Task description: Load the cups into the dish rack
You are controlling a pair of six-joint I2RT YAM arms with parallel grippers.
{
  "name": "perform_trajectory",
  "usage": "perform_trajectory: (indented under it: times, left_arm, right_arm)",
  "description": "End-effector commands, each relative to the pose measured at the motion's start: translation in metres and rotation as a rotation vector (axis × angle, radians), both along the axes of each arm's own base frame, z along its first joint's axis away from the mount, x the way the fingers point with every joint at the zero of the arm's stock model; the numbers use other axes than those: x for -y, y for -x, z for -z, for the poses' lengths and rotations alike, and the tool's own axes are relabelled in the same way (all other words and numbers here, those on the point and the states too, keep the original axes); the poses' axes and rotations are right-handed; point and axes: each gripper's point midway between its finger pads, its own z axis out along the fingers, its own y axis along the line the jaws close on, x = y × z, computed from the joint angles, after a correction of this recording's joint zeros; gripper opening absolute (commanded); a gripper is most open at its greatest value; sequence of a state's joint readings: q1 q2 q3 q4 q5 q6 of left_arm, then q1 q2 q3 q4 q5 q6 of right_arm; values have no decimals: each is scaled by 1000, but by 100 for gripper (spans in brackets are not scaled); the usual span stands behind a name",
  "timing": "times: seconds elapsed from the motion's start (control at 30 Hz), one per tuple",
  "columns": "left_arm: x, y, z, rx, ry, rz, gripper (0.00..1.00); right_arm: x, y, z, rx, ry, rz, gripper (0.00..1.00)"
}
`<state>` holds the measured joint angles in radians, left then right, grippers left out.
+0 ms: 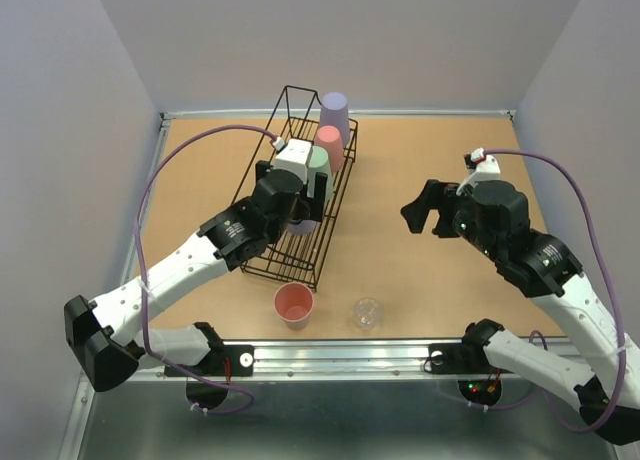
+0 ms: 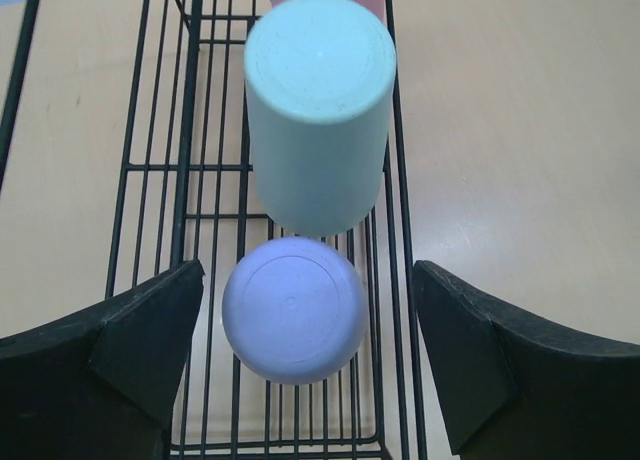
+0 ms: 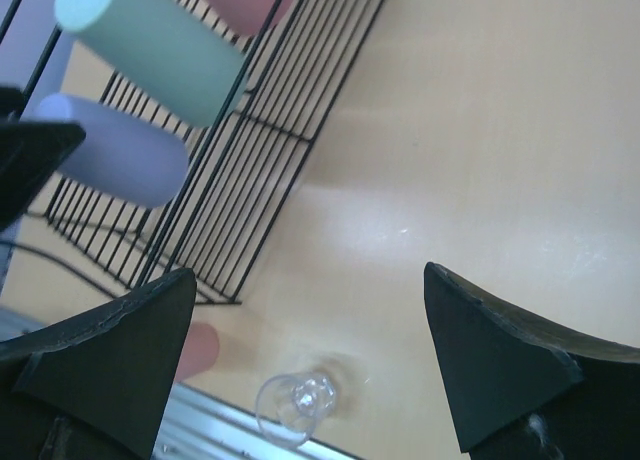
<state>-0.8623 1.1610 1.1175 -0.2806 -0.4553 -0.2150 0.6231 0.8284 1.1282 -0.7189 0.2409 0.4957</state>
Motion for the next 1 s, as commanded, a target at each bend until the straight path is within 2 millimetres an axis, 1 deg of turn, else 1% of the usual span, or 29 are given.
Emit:
perform_trajectory:
  times: [0.0,0.1,0.13,0.17,0.2,0.23,0.3,0.33,0.4,0.43,0.5,0.53,0.57,0.63,0.73,0.8,0.87,0.9,0.93,0.97]
  left_arm:
    - [-4,-4,-60,93,119,-51,97]
    - [-4,-5,-79,110,156,-68,97]
    - [-4,-5,-93,125,183,-73,97]
    - [-6,-5,-101,134,202,-83,97]
    - [-5,-5,-114,142,244,-92,97]
    - [-5,-4,-121,147,266,-93,97]
    - [-3,0,-133,156,308,-97,97]
    - [-3,2,-142,159,345,-103,97]
    - [-2,9,-149,162,374,-106,97]
    - [-1,11,-151,155,393,-114,97]
    - [-2,15,-154,151,412,-119,96]
    - [-2,17,-152,142,412,-117,96]
    - [-1,18,-150,139,410,-115,96]
    - [-1,21,-148,135,409,-109,96]
    - [-4,24,-146,138,414,-106,96]
    - [-7,27,-148,149,418,-95,96]
    - [-7,30,-147,151,418,-74,96]
    - [-10,33,-149,158,423,-64,96]
    - [-10,35,-148,153,423,-57,96]
    - [-10,37,-149,150,424,-47,96]
  right_arm:
    - [-48,24,28,-116,-14,-310,100]
    - [-62,37,44,-191,-35,-405,100]
    - [-68,46,52,-228,-49,-456,100]
    - [-71,49,57,-250,-51,-479,100]
    - [-76,56,60,-273,-64,-519,100]
    - [-76,60,68,-298,-64,-533,100]
    - [-80,68,76,-337,-74,-565,100]
    - [-84,74,78,-349,-78,-593,100]
    - [-88,84,88,-385,-77,-613,99]
    - [-93,94,96,-413,-64,-624,99]
    - [-100,103,105,-442,-41,-631,99]
    - [-108,114,111,-444,-1,-647,98]
    - [-113,120,114,-464,2,-631,97]
    - [-120,130,126,-485,49,-619,95]
    - [-124,135,141,-529,70,-551,89]
    - [-125,136,145,-539,76,-525,86]
    - [-129,141,155,-576,85,-511,84]
    - [-129,139,160,-575,97,-490,83]
    - [-132,142,162,-578,105,-491,80]
    - [-136,142,160,-580,98,-481,80]
